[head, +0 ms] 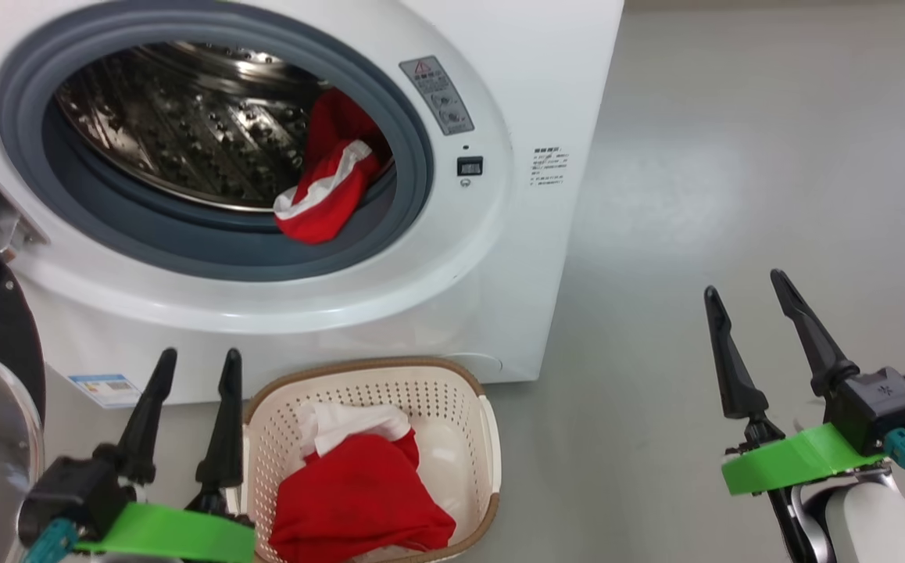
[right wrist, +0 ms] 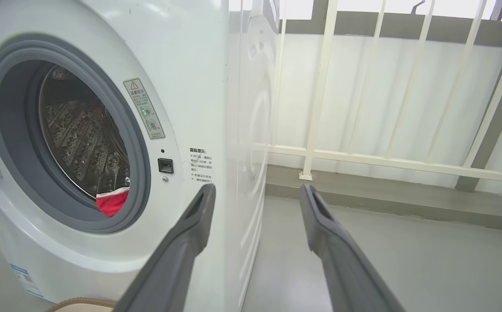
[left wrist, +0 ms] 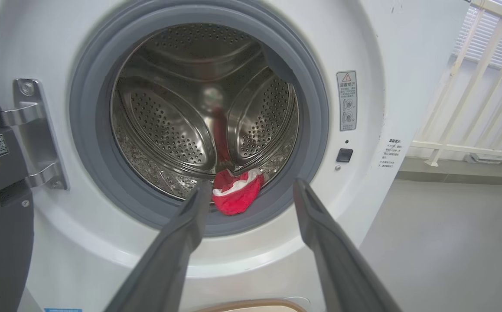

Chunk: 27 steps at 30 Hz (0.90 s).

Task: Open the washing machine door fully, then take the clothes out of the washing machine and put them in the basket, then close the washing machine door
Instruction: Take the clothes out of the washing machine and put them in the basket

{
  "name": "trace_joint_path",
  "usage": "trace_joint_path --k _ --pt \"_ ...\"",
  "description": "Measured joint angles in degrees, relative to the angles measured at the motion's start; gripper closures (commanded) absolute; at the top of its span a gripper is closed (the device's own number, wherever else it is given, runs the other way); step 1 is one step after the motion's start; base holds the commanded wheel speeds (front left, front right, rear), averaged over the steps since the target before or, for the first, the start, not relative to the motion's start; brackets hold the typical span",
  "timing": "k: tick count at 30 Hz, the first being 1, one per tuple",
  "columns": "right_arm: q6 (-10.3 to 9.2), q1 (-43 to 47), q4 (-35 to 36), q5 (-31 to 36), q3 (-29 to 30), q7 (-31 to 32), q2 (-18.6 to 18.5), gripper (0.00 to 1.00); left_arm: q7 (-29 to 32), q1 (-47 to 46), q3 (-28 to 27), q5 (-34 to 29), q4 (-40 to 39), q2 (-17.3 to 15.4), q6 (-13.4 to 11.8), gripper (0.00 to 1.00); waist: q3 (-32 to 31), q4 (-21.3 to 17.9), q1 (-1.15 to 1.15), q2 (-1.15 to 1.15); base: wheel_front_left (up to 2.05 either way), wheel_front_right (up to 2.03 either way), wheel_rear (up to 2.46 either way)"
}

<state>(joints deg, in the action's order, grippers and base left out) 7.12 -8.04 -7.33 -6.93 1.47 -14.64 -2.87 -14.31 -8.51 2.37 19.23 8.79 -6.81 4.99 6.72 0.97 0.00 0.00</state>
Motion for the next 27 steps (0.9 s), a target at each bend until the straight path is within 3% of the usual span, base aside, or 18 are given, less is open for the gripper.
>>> trace_joint_path --k 8,27 --pt "0.0 4.26 0.38 -0.04 0.9 0.01 0.14 0.0 0.0 6.62 -2.13 -1.16 -3.39 0.31 -2.01 0.0 -3.94 -0.91 0.0 0.0 0.0 0.0 0.0" --pt "0.0 8.18 2.78 -0.04 1.18 0.01 0.42 0.0 0.18 12.2 -2.47 -1.09 -5.9 -0.62 -2.45 0.0 -6.96 -3.45 0.0 0.0 0.0 0.0 0.0"
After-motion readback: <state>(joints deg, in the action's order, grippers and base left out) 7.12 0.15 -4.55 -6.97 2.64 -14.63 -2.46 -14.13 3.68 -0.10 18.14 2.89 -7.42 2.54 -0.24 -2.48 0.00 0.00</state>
